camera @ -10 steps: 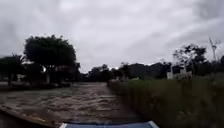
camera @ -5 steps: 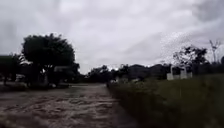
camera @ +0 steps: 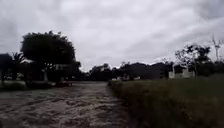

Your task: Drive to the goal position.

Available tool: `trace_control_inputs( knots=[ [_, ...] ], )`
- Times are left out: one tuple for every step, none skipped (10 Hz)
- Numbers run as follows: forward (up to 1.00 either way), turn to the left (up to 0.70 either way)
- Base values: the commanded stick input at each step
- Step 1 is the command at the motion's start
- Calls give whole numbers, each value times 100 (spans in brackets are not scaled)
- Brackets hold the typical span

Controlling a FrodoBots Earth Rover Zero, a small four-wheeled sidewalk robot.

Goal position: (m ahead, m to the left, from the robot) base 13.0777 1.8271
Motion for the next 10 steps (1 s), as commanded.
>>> trace_control_inputs(
  knots=[
    [50,0],
    [50,0],
    [50,0],
    [50,0],
    [50,0],
    [50,0],
    [50,0],
    [50,0],
    [50,0],
    [50,0]
  ],
)
